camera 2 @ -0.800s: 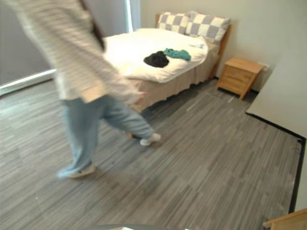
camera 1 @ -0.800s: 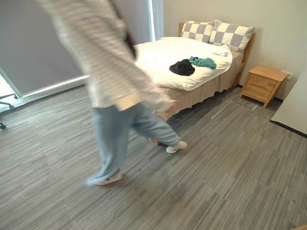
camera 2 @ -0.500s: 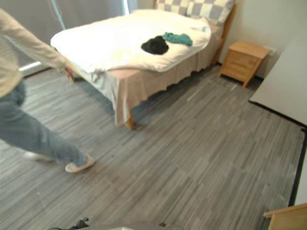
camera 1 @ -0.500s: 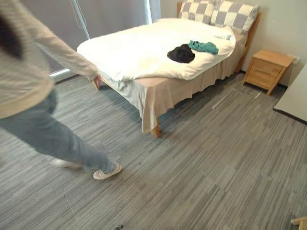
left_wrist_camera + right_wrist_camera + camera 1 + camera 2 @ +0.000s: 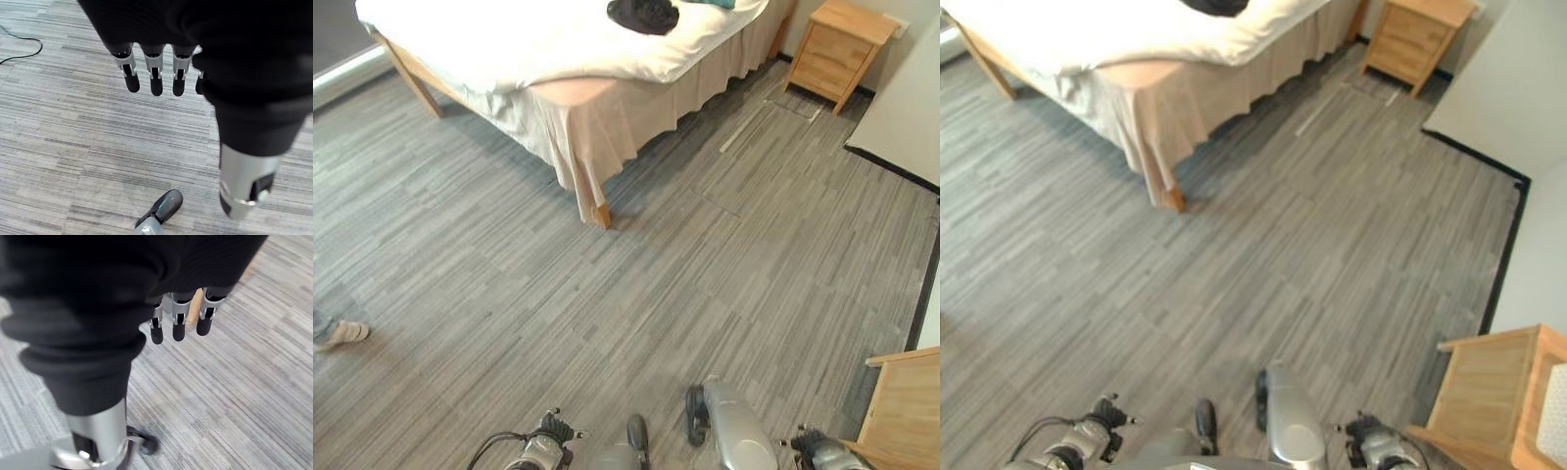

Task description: Tidy up the quilt and then pick up the clothes from the bed and put them into the laundry hamper.

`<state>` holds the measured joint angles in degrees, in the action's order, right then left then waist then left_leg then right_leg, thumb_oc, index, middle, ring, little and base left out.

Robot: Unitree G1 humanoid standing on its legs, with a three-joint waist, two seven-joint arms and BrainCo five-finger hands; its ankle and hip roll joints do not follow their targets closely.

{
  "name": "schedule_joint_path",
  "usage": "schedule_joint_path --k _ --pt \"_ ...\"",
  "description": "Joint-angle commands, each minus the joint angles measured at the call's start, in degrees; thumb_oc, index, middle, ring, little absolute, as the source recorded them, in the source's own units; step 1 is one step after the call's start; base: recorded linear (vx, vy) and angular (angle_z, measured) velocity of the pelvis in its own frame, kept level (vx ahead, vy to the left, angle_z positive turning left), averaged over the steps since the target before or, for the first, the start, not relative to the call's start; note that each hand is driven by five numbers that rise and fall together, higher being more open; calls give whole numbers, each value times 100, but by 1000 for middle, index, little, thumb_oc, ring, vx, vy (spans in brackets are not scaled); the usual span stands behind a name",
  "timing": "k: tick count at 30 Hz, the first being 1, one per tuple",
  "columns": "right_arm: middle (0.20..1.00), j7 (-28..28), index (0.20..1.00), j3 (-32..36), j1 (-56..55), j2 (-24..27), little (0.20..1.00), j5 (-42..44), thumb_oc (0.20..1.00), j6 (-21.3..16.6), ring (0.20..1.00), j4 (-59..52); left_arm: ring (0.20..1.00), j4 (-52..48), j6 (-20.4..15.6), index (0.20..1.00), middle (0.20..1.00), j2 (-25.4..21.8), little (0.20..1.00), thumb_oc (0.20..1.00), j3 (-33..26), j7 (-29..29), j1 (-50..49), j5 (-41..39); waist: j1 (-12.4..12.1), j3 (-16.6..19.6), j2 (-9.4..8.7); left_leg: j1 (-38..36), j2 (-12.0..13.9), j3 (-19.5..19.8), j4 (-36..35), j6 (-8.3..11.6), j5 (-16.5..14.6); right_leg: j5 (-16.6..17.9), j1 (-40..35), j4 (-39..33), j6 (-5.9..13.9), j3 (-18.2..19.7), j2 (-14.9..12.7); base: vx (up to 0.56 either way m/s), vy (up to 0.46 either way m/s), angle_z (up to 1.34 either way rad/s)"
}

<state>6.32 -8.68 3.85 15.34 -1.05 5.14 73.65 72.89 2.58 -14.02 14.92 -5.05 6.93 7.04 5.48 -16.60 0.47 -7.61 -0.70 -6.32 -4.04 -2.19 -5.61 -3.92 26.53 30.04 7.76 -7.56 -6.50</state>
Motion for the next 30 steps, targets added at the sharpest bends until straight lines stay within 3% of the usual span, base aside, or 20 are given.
schedule_joint_path --k 1,4,6,7,8,9,10,11,12,16,17,18,20,21,23,24,25,26,28,30 --pt "1000 92 1000 -226 -46 55 1000 57 1000 -38 1000 214 1000 393 -7 1000 1000 -78 1000 1000 -10 -100 -78 89 390 359 -102 -967 326 769 -96 496 -817 781 -533 -2850 409 35 -30 448 -132 53" --pt "1000 -12 1000 -244 -271 74 1000 -118 1000 -31 1000 291 1000 446 -84 1000 1000 -67 1000 1000 -36 -64 -107 173 666 435 55 -1492 627 935 -96 659 -1053 1004 -193 -3045 471 22 -18 719 -232 74" --pt "1000 -11 1000 -246 -348 126 1000 -163 1000 -24 1000 353 1000 428 -76 1000 1000 -53 1000 1000 -13 -66 -117 192 635 451 86 -1409 674 1024 192 690 -882 1078 -293 -2999 403 -12 19 594 -264 68" --pt "1000 -59 1000 -249 -331 238 1000 -238 1000 -3 1000 435 1000 357 -66 1000 1000 -61 1000 1000 -11 -57 -136 185 639 464 146 -1240 788 1020 1320 866 -288 1089 -527 -2766 183 -100 214 380 -238 41" --pt "1000 -60 1000 -250 -329 236 1000 -238 1000 -2 1000 434 1000 356 -65 1000 1000 -64 1000 1000 -13 -57 -135 185 658 473 122 -1224 767 1043 1311 866 -265 1097 -519 -2769 183 -104 184 579 -381 28" --pt "1000 -33 1000 -295 -326 235 1000 -221 1000 -9 1000 466 1000 293 -52 1000 1000 -63 1000 1000 -6 -56 -144 134 601 484 125 -961 786 1039 2011 935 425 1023 -770 -2723 8 -108 309 368 -310 29" --pt "1000 -13 1000 -309 -306 263 1000 -228 1000 6 1000 489 1000 195 -29 1000 1000 -108 1000 1000 -29 -65 -157 82 486 440 23 -377 703 1096 3081 998 1068 926 -1069 -2755 -168 -117 338 499 -472 3" --pt "1000 40 1000 -332 -302 295 1000 -187 1000 22 1000 435 1000 75 -16 1000 1000 -167 1000 1000 -63 -98 -155 -2 327 285 -177 223 423 1275 4305 936 1371 860 -1351 -2779 -312 -49 261 648 -561 -20" --pt "1000 111 1000 -352 -86 384 1000 -31 1000 2 1000 279 1000 -34 -16 1000 1000 -234 1000 1000 -54 -208 -87 -178 20 46 -454 1133 172 1178 5269 647 867 702 -1856 -2884 -443 224 254 468 -398 -54" --pt "1000 88 1000 -466 42 400 1000 -27 1000 -24 1000 236 1000 -6 -54 1000 1000 -177 1000 1000 -62 -203 -137 -257 -380 105 -465 1764 -20 951 4199 519 507 329 -2510 -3084 -417 555 375 685 -62 -78" --pt "1000 69 1000 -534 153 446 1000 -19 1000 -76 1000 192 1000 -29 -89 1000 1000 -113 1000 1000 -94 -211 -232 -311 -637 201 -331 1950 -154 778 2640 448 453 46 -2919 -3117 -364 747 523 655 98 -75" --pt "1000 80 1000 -555 168 435 1000 -28 1000 -109 1000 170 1000 -4 -83 1000 1000 -100 1000 1000 -112 -205 -265 -303 -709 267 -243 2023 -111 709 1880 467 559 -61 -3050 -3126 -351 743 633 844 110 -104" --pt "1000 99 1000 -536 156 375 1000 -41 1000 -157 1000 76 1000 115 -39 1000 1000 -87 1000 1000 -149 -178 -338 -205 -788 323 -306 1688 180 39 1241 450 620 -401 -3405 -2982 -351 621 654 616 31 -78" --pt "1000 58 1000 -572 111 324 1000 -98 1000 -162 1000 74 1000 121 -30 1000 1000 -96 1000 1000 -191 -159 -413 -220 -853 386 -356 1468 64 147 1174 343 478 -440 -3407 -2691 -313 561 665 532 10 -62" --pt "1000 39 1000 -486 72 262 1000 -142 1000 -191 1000 19 1000 156 -41 1000 1000 -82 1000 1000 -223 -161 -390 -257 -856 455 -401 1097 -45 155 949 188 270 -97 -3085 -1520 195 237 519 324 19 -69" --pt "1000 20 1000 -458 97 255 1000 -164 1000 -158 1000 -64 1000 122 -23 1000 1000 -100 1000 1000 -282 -184 -371 -334 -785 373 -361 940 -36 193 920 103 229 387 -2612 -662 502 223 375 165 26 -10" --pt "1000 20 1000 -457 100 256 1000 -164 1000 -157 1000 -64 1000 122 -23 1000 1000 -99 1000 1000 -284 -184 -368 -334 -787 391 -353 964 -25 192 913 106 246 410 -2589 -675 498 224 386 270 7 57" --pt "1000 36 1000 -393 115 219 1000 -115 1000 -154 1000 -184 1000 108 11 1000 1000 -156 1000 1000 -314 -220 -304 -411 -610 261 -165 654 145 442 678 95 280 796 -1782 445 577 293 315 312 -31 71" --pt "1000 75 1000 -399 121 187 1000 -105 1000 -149 1000 -173 1000 80 -22 1000 1000 -190 1000 1000 -311 -246 -280 -436 -575 270 -164 510 165 646 633 135 189 670 -1518 -91 374 204 -29 355 -105 94" --pt "1000 67 1000 -432 94 162 1000 -119 1000 -139 1000 -161 1000 97 -49 1000 1000 -230 1000 1000 -315 -248 -284 -415 -503 275 -216 384 153 811 602 201 101 446 -1646 -654 295 216 -122 377 -218 130"
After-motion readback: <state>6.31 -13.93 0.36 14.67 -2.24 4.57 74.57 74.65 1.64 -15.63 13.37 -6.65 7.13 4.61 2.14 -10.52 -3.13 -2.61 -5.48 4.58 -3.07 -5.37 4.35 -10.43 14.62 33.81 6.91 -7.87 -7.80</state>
